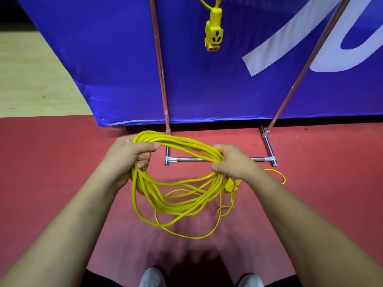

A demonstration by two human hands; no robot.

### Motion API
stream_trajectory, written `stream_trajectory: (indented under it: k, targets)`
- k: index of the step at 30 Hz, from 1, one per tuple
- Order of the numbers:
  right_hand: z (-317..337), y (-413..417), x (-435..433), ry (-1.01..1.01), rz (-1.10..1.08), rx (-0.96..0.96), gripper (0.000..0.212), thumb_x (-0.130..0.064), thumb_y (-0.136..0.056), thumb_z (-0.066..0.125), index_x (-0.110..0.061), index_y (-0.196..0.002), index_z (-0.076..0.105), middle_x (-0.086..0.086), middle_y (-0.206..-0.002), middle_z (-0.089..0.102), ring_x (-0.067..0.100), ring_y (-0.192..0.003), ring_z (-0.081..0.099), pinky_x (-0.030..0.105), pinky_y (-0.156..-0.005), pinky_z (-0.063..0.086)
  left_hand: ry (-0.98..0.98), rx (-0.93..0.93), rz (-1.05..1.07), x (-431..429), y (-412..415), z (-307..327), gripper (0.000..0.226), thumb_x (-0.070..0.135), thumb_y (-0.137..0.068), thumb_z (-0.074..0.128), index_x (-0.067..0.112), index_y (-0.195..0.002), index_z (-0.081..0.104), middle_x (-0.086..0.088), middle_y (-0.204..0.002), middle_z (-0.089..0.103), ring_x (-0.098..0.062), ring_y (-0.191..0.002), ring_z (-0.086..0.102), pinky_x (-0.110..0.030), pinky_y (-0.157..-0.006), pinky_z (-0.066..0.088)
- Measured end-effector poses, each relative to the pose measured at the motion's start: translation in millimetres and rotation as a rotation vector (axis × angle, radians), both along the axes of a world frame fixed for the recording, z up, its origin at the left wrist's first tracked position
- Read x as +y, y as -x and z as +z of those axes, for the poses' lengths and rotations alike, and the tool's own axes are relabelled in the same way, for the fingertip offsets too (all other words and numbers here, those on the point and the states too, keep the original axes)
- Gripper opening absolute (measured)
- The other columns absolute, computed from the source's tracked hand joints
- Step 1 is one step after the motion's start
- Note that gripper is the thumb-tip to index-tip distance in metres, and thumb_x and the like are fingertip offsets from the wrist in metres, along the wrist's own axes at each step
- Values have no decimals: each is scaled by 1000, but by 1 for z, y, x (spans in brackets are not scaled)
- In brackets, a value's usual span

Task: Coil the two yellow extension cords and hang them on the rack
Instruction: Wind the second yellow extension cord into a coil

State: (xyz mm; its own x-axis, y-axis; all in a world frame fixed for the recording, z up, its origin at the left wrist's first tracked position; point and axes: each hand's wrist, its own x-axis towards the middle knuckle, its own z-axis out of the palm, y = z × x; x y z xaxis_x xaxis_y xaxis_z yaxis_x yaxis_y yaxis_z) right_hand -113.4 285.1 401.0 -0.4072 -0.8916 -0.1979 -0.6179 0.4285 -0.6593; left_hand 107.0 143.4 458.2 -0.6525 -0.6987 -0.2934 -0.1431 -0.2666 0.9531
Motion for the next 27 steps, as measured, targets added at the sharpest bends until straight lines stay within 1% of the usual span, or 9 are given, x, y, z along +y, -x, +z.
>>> stream_trajectory:
  k: [3,6,10,14,19,21,23,25,27]
  targets:
    - [5,0,-2,51,-44,114,14,-16,-73,66,-19,-72,53,-2,-59,55,16,-55,54,30,-55,45,112,-14,-12,-6,-7,0,27,9,-83,66,18,-59,55,1,-44,34,-12,-35,33,-19,-39,27]
    - [10,5,-2,174,-139,-46,21,-15,-76,72,-20,-68,54,-7,-51,51,8,-46,47,26,-49,40,379,-184,-135,-13,-15,-2,29,19,-87,68,14,-63,53,-12,-50,51,-19,-38,45,-20,-39,32]
    - [22,9,1,334,-164,-80,15,-6,-77,68,-15,-73,56,-8,-54,46,5,-48,41,24,-48,36,426,-269,-261,-17,-16,-11,14,10,-86,68,8,-93,56,-16,-60,63,-25,-52,57,-25,-44,34]
    - [36,8,3,380,-113,26,17,-7,-74,64,-20,-74,53,-7,-55,47,9,-55,43,30,-56,38,477,-288,-353,-16,-15,-12,18,20,-70,72,11,-81,60,-29,-78,63,-24,-61,58,-35,-53,44]
    - [43,1,3,380,0,15,17,-7,-73,63,-20,-78,53,-3,-58,47,11,-55,42,30,-56,38,429,-268,-431,-9,-12,-14,19,18,-74,73,20,-91,63,-14,-72,72,-32,-69,71,-39,-58,53]
    - [43,2,3,386,9,-8,17,-5,-73,62,-19,-78,53,-6,-57,45,9,-55,40,28,-55,36,389,-261,-485,-5,-11,-12,9,25,-75,73,20,-81,67,-14,-61,68,-28,-57,65,-35,-57,50]
    - [40,5,4,382,3,-23,20,-1,-72,62,-19,-78,54,-9,-55,43,6,-52,37,23,-51,34,333,-216,-506,-3,-11,-8,17,35,-72,71,19,-67,66,-14,-54,60,-24,-53,54,-30,-52,41]
    - [36,7,4,370,-19,-34,22,1,-72,63,-19,-79,55,-11,-53,44,5,-49,38,19,-48,34,251,-140,-508,-2,-12,-1,22,35,-70,70,13,-68,67,-15,-57,61,-25,-57,56,-28,-51,41]
    - [31,10,3,378,-66,-46,22,2,-72,64,-17,-80,58,-12,-53,46,4,-48,39,19,-47,35,146,-52,-521,-1,-11,2,24,28,-67,69,7,-79,68,-17,-72,69,-27,-68,66,-28,-57,50]
